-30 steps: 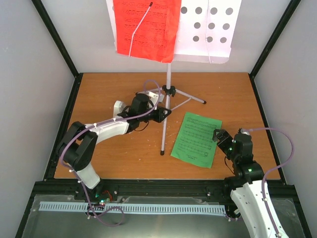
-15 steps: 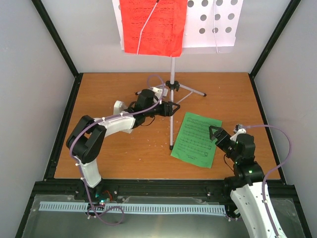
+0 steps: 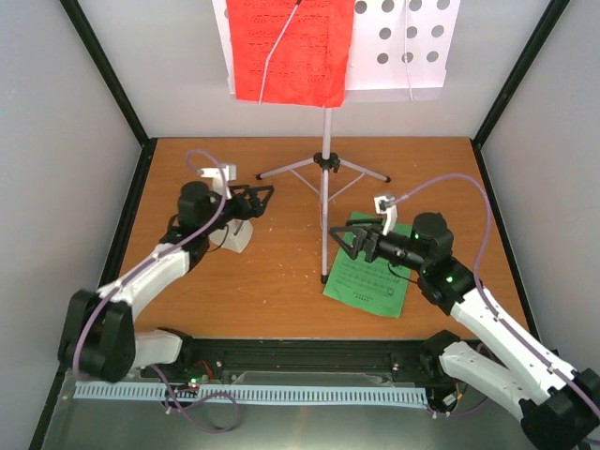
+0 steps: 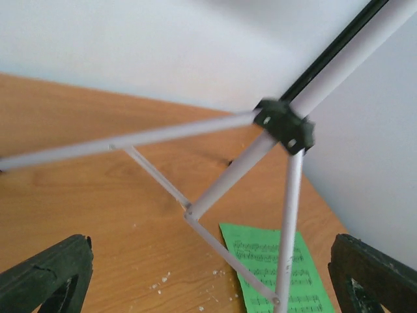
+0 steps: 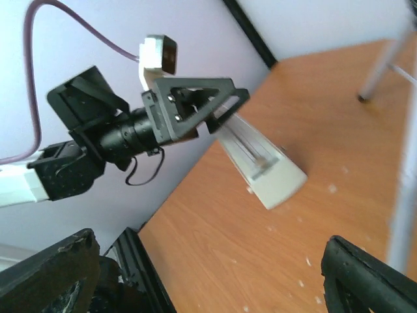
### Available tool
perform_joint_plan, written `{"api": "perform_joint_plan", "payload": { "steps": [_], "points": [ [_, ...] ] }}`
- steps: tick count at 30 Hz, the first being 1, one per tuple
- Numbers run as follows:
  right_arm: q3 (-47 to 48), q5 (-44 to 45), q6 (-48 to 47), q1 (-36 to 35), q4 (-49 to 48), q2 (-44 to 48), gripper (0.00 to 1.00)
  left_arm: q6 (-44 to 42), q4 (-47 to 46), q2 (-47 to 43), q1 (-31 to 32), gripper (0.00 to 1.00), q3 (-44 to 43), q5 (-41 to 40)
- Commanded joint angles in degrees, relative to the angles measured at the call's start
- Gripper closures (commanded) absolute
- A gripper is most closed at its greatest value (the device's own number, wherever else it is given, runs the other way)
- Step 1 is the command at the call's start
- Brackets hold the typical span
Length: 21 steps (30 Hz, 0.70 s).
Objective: Pack up the instrument practice props
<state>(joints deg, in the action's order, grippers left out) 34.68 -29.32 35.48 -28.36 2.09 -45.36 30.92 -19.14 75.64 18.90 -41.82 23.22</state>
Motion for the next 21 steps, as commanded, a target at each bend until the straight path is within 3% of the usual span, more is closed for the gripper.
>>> {"api": "perform_joint_plan", "payload": {
  "steps": [1,6,9,17,21],
  "points": [
    [9.89,-2.46,-6.34,-4.23,-8.91,-5.1,0.09,-3.49,0.9,-10.5,-4.89,0.01,0.7,2.33],
    [24.94,1.43,-12.64,-5.13,-2.23,-9.92,0.1,-7.78,5.84,-18.57,-9.93,0.01,-3.04,6.81],
    [34.32,3.09,-15.17,-5.1,1.42,-13.24,0.1,-9.55,11.51,-18.18,-10.11,0.01,-7.95,10.46],
    [59.27,14.43,-16.95,-4.97,16.13,-24.87,0.13,-7.2,15.97,-16.54,-10.19,0.01,-18.21,21.47],
    [66.64,13.03,-15.18,-3.14,18.51,-30.76,0.18,-6.83,17.81,-15.81,-10.2,0.01,-21.43,22.59]
  ]
}}
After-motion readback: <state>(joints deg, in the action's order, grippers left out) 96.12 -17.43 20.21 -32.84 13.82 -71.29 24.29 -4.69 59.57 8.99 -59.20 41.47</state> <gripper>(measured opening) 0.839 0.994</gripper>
